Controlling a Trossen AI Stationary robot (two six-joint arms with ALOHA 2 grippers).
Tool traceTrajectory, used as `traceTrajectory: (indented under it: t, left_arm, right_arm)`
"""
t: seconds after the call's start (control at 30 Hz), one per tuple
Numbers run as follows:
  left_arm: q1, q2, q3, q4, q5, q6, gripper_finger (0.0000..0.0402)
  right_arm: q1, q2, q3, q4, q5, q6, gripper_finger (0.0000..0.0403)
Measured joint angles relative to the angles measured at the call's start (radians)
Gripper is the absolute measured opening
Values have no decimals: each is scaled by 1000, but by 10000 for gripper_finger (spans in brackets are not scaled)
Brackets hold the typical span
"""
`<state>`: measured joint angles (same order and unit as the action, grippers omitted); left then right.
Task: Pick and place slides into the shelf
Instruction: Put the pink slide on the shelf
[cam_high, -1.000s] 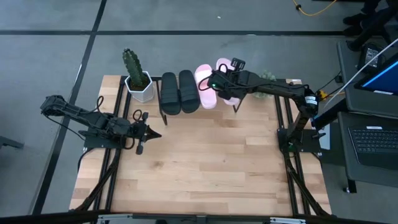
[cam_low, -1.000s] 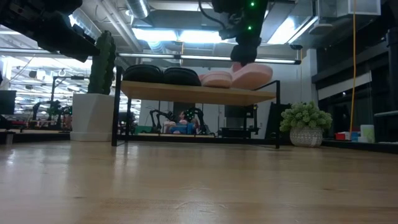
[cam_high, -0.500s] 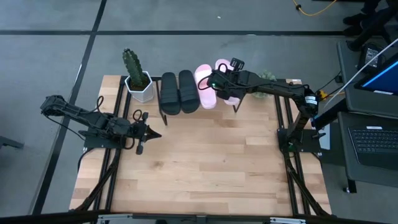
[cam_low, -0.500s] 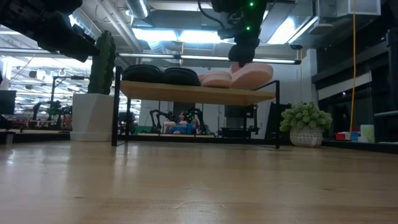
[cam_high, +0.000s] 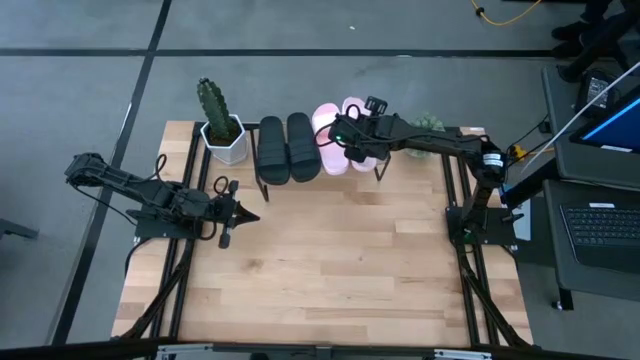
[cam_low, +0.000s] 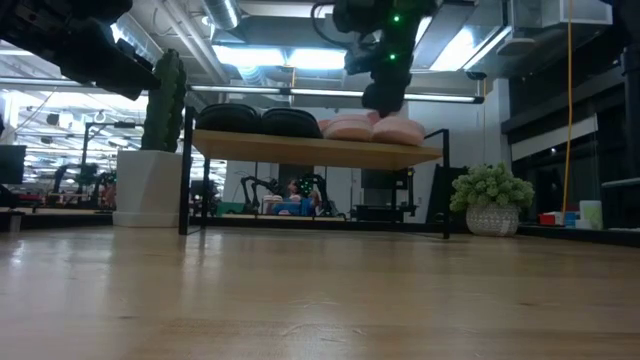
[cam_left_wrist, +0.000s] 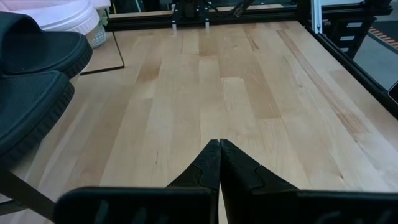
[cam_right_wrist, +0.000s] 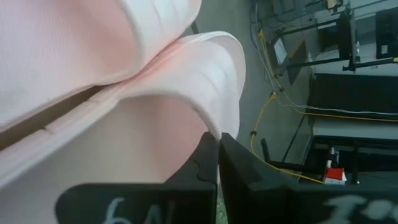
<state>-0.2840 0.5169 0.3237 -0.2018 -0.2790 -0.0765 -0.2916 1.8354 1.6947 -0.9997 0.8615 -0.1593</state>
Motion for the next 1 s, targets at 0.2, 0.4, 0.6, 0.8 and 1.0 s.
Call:
traceTrajectory:
  t: [0.2,0.4,0.6,0.8,1.0]
  left_arm:
    - [0,0,0,-2,0,0,0]
    - [0,0,0,-2,0,0,0]
    - [0,0,0,-2,0,0,0]
    - [0,0,0,-2,0,0,0]
    - [0,0,0,-2,0,0,0]
  right_arm:
    - [0,3,0,-13,1,-4,3]
    - [-1,2,0,-13,1,-37,3]
    - [-1,2,0,-13,9,-64,3]
    - [-1,1,0,19,13,-124,3]
    - [-1,1,0,36,13,-156,3]
